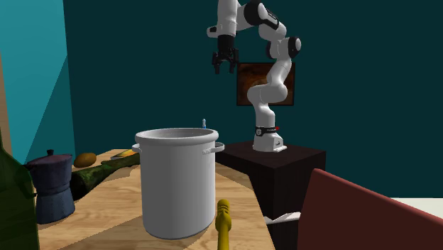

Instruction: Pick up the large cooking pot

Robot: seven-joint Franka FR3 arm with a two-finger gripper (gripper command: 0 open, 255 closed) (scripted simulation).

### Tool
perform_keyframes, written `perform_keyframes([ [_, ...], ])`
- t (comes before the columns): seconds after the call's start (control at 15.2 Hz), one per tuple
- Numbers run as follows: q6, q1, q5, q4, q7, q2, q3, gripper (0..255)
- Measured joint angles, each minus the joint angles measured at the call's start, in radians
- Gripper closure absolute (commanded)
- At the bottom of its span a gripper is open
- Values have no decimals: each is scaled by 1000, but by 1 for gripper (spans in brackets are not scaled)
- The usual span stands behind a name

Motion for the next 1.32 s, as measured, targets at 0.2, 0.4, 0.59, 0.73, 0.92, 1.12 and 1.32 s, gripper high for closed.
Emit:
perform_keyframes([
  [0.2, 32, 0, 3, 6, 4, 38, 2, 0],
  [0.4, 112, 4, 12, 18, 22, 130, 14, 0],
  [0.59, 196, 9, 22, 33, 43, 227, 29, 0],
  [0.73, 240, 9, 24, 67, 52, 302, 35, 0],
  [0.92, 311, 11, 25, 113, 70, 417, 46, 0],
  [1.12, 363, 14, 26, 161, 87, 514, 57, 0],
  [1.32, 420, 16, 19, 239, 104, 647, 65, 0],
])
